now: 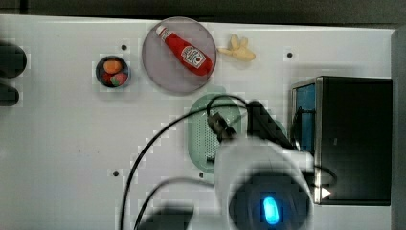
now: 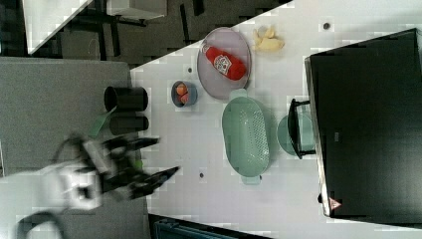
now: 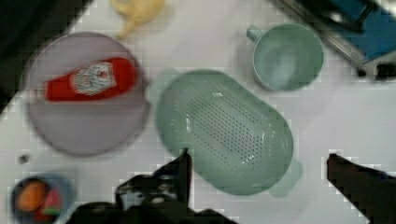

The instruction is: Drag strainer right to left.

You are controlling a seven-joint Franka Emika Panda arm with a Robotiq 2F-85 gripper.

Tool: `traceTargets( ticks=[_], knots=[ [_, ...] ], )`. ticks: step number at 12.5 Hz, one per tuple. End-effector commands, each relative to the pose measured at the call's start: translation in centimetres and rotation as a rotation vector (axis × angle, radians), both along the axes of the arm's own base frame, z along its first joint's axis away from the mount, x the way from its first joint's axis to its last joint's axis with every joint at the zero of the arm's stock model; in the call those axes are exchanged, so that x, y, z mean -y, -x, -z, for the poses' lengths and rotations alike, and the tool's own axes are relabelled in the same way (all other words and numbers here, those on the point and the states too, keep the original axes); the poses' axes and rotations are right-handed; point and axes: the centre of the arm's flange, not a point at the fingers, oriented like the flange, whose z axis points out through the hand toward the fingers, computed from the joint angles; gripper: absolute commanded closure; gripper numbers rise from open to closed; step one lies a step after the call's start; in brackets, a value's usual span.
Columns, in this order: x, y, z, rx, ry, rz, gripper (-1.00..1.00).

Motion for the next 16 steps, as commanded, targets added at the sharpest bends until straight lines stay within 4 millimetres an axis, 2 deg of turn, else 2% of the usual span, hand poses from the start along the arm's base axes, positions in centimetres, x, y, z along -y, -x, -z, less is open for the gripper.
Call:
traceTargets(
  ticks=[1,4,8,12,16],
  knots=[
    [-0.9,-0.6,13.0,-0.157,-0.002,0.260,-1.00],
    [-1.3,-2.8,20.7,-0.117,-0.006,0.439,-1.00],
    [-2.6,-4.1,28.4,-0.100,-0.015,0.504,-1.00],
    [-3.8,-3.6,33.8,-0.135,-0.012,0.527,-1.00],
    [-6.1,-3.2,36.3,-0.144,-0.019,0.587,-1.00]
  ],
)
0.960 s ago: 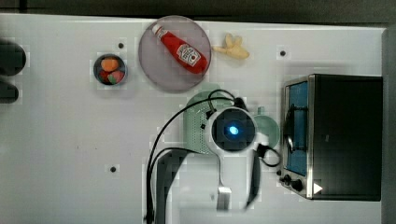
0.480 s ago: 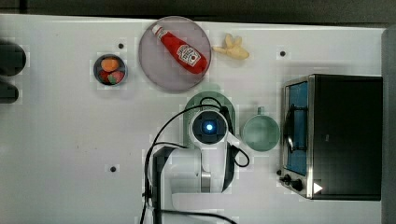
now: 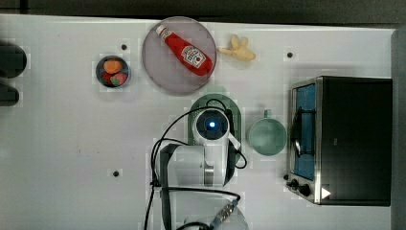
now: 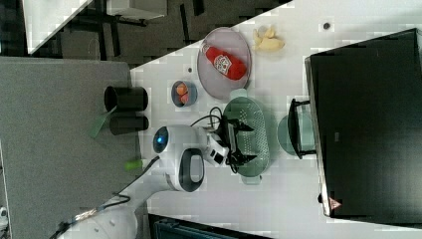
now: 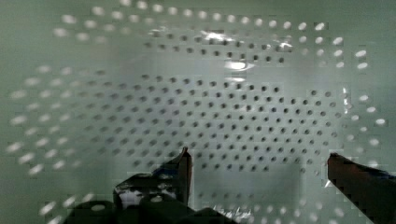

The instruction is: Drag strainer right to left.

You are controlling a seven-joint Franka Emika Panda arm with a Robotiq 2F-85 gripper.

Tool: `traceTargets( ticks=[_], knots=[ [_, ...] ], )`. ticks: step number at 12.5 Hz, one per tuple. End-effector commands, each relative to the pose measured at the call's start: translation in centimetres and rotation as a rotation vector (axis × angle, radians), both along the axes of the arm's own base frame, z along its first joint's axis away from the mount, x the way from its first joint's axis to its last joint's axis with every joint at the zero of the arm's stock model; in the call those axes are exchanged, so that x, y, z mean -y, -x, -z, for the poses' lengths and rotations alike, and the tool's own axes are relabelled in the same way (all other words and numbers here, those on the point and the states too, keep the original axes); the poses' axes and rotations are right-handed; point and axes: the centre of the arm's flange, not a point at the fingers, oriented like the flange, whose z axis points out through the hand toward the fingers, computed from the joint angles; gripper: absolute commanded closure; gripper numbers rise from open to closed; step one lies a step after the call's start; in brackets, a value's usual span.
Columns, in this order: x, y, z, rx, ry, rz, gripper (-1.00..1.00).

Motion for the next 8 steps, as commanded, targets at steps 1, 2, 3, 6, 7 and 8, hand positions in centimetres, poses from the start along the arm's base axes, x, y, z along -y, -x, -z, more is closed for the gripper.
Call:
traceTargets(
  ticks=[1,2,3,6,7,8],
  knots=[
    [-3.2,-0.6,-1.7,0.066,0.003,0.055,-1.00],
    [-3.8,-0.5,-1.5,0.062,0.000,0.045,-1.00],
    [-4.2,-0.5,-1.5,0.064,-0.002,0.039,-1.00],
    [-5.1,-0.3,-1.3,0.054,-0.005,0.026,-1.00],
    [-5.7,-0.3,-1.2,0.053,-0.008,0.019,-1.00],
    [-6.4,-0.2,-1.1,0.049,-0.016,0.021,-1.00]
  ],
)
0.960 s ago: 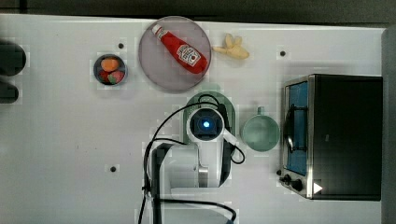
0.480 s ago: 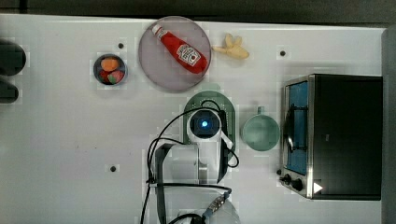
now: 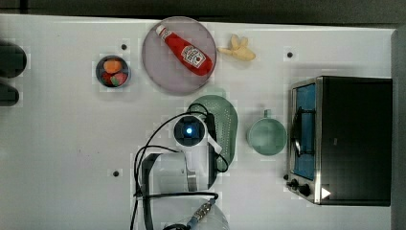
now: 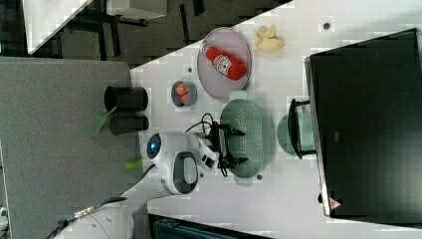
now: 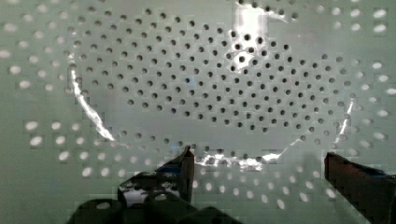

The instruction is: Drag strainer right to left.

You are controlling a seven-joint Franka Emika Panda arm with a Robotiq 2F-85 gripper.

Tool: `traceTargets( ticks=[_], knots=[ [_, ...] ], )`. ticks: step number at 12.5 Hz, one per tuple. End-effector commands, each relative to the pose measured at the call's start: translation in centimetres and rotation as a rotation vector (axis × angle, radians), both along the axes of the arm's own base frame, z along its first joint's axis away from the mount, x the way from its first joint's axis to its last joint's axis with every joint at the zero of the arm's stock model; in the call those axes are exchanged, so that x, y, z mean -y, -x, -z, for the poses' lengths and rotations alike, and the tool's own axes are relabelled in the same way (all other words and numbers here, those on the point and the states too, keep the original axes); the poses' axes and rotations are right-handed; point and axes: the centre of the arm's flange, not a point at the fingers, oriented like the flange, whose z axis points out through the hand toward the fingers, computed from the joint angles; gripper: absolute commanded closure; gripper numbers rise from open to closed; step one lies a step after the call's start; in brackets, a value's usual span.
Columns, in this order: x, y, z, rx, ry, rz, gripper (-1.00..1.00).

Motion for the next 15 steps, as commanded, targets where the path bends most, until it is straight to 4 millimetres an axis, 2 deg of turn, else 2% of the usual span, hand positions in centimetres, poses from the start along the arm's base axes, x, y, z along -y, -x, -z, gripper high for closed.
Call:
traceTargets(
  ticks=[1,6,12,15],
  knots=[
    [-2.1,-1.2,-1.3,0.024,-0.021,0.049,-1.00],
    [-7.4,-0.6,-1.4,0.010,-0.088,0.061,-1.00],
    [-15.7,0.2,-2.3,0.008,-0.096,0.142,-1.00],
    [-19.4,0.5,-2.3,0.014,-0.102,0.118,-1.00]
  ],
)
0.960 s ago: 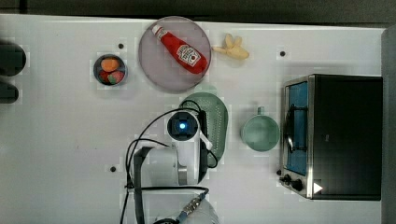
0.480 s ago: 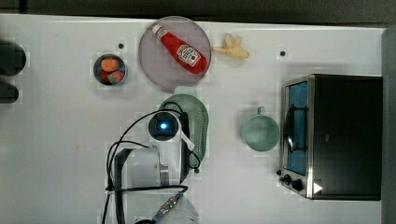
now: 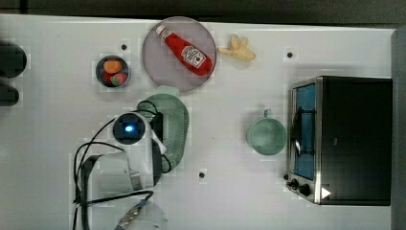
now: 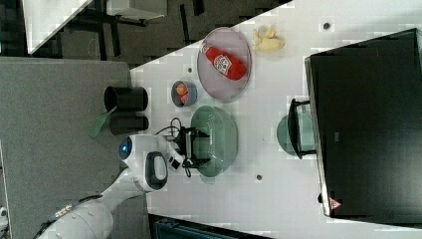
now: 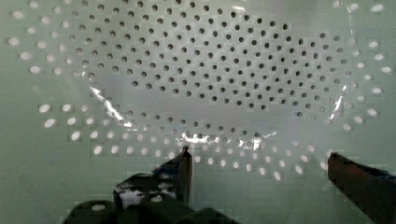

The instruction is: Drag strainer right to left.

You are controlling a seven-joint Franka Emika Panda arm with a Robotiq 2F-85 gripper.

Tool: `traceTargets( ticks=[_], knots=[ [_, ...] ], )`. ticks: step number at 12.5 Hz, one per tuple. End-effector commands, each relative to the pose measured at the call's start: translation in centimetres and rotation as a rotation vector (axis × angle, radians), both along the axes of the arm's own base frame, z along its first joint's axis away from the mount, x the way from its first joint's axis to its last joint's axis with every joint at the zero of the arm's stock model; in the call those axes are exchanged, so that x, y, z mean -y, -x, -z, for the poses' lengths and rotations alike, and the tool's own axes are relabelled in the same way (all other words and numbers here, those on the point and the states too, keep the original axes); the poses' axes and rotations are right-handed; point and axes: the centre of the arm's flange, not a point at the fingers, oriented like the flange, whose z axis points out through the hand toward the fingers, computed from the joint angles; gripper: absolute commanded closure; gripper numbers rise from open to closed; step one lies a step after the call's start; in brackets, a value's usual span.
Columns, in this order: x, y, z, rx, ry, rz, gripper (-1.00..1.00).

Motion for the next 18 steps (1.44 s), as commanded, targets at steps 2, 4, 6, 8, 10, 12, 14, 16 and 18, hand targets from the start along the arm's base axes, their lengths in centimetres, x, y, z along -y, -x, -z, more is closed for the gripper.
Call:
traceTargets(
  ticks=[2,4,6,8,10,12,14,16,18],
  knots=[
    [-6.2,0.8,-0.7,0.004,0.004,0.042,-1.00],
    [-8.7,0.2,-0.8,0.015,-0.007,0.058,-1.00],
    [-10.9,0.1,-0.7,0.020,-0.016,0.055,-1.00],
    [-13.0,0.2,-0.4,0.026,-0.026,0.034,-1.00],
    [-14.9,0.2,-0.3,0.032,-0.037,0.016,-1.00],
    [-16.8,0.2,-0.2,0.035,-0.045,0.041,-1.00],
    [-18.8,0.2,-0.3,0.037,-0.054,0.078,-1.00],
    [-20.6,0.4,-0.1,0.042,-0.065,0.066,-1.00],
    [-22.2,0.5,0.3,0.045,-0.074,0.048,-1.00]
  ],
)
